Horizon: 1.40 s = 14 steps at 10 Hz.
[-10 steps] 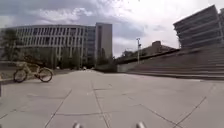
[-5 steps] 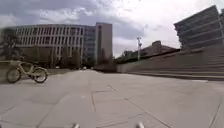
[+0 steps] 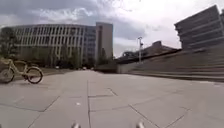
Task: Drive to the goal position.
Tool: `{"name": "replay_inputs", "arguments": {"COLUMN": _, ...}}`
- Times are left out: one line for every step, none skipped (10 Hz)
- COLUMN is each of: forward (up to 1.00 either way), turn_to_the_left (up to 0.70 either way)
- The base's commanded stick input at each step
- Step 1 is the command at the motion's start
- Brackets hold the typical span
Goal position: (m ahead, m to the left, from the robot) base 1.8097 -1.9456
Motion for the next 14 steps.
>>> {"name": "replay_inputs", "arguments": {"forward": 0.7, "turn_to_the_left": 0.0}}
{"name": "replay_inputs", "arguments": {"forward": 0.7, "turn_to_the_left": 0.0}}
{"name": "replay_inputs", "arguments": {"forward": 0.7, "turn_to_the_left": 0.0}}
{"name": "replay_inputs", "arguments": {"forward": 0.7, "turn_to_the_left": 0.0}}
{"name": "replay_inputs", "arguments": {"forward": 0.7, "turn_to_the_left": 0.0}}
{"name": "replay_inputs", "arguments": {"forward": 0.63, "turn_to_the_left": 0.0}}
{"name": "replay_inputs", "arguments": {"forward": 0.55, "turn_to_the_left": 0.0}}
{"name": "replay_inputs", "arguments": {"forward": 0.7, "turn_to_the_left": 0.0}}
{"name": "replay_inputs", "arguments": {"forward": 0.7, "turn_to_the_left": 0.0}}
{"name": "replay_inputs", "arguments": {"forward": 0.7, "turn_to_the_left": -0.04}}
{"name": "replay_inputs", "arguments": {"forward": 0.7, "turn_to_the_left": -0.11}}
{"name": "replay_inputs", "arguments": {"forward": 0.7, "turn_to_the_left": -0.13}}
{"name": "replay_inputs", "arguments": {"forward": 0.7, "turn_to_the_left": -0.14}}
{"name": "replay_inputs", "arguments": {"forward": 0.7, "turn_to_the_left": -0.14}}
